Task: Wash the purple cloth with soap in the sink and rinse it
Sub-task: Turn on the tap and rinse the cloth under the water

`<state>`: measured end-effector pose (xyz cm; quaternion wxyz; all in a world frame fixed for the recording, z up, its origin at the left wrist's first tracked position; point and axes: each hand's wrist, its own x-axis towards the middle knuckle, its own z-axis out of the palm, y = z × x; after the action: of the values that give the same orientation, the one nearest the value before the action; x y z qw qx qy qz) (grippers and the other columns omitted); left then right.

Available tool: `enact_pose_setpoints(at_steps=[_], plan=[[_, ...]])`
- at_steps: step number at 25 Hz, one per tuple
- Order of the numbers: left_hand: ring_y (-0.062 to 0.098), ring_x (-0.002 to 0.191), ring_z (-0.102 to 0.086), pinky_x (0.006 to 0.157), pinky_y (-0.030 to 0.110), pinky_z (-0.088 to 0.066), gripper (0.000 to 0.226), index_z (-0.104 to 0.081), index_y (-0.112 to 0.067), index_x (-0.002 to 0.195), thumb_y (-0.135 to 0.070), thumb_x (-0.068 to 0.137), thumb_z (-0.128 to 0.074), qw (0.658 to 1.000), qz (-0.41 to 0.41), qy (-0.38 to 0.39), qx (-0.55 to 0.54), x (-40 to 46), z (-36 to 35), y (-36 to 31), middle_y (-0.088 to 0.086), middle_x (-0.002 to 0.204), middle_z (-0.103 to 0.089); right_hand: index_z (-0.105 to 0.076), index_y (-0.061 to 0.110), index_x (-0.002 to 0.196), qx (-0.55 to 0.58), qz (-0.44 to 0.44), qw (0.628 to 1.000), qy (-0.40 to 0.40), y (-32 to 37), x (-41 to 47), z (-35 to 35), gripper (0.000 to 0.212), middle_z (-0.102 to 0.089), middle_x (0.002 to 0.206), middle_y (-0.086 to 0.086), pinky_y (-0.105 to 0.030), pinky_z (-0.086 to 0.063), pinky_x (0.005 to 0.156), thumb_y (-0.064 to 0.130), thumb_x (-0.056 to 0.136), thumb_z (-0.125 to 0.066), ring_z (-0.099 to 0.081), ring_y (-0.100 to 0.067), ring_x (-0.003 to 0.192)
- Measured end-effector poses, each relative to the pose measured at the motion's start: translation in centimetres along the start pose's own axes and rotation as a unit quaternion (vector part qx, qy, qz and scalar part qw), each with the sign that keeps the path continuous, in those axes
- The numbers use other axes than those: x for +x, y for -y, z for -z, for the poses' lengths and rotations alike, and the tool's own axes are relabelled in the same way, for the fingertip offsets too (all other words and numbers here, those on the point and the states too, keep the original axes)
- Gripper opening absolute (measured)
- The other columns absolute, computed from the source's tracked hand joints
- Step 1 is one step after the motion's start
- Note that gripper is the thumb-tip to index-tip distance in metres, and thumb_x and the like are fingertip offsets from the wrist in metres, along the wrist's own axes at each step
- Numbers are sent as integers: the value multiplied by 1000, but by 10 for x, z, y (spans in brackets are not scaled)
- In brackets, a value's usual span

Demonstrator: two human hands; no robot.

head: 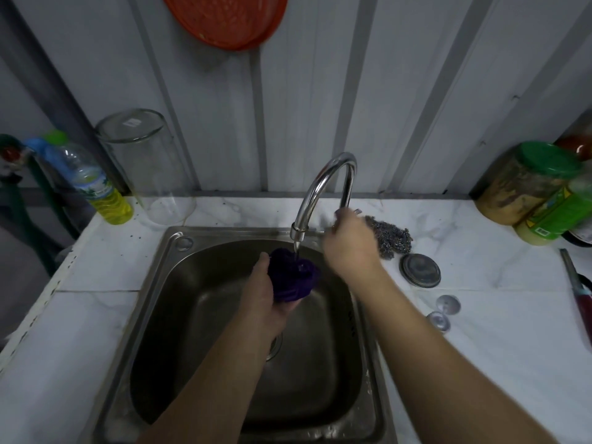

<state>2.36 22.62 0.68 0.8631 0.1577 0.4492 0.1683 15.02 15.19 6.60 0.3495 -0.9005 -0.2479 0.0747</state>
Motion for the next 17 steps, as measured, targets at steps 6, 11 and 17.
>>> enact_pose_setpoints(at_steps=[6,11,17], plan=[[35,100,-73,78,47,-59,29,-71,-12,113,-33,94,-64,999,-15,1,52,-4,3,2,17,90,-82,-34,38,149,78,134,972,177,-10,-65,-50,82,-41,150,1,-41,-37,112,76,78,-50,-39,-20,135],[34,94,-73,66,42,-62,20,-71,-13,105,-28,93,-66,992,-37,-44,116,-7,-1,0,18,95,-79,-51,40,118,396,-52,906,138,-22,-61,-70,45,-68,108,11,-28,-55,90,50,80,-74,-67,-10,101],[34,85,-79,65,48,-65,55,-75,-17,108,-62,76,-76,994,-27,-16,101,-5,5,4,15,93,-82,-73,17,88,387,-117,910,97,-18,-44,-68,11,-78,80,-6,-40,-63,79,26,84,-78,-76,-24,80]])
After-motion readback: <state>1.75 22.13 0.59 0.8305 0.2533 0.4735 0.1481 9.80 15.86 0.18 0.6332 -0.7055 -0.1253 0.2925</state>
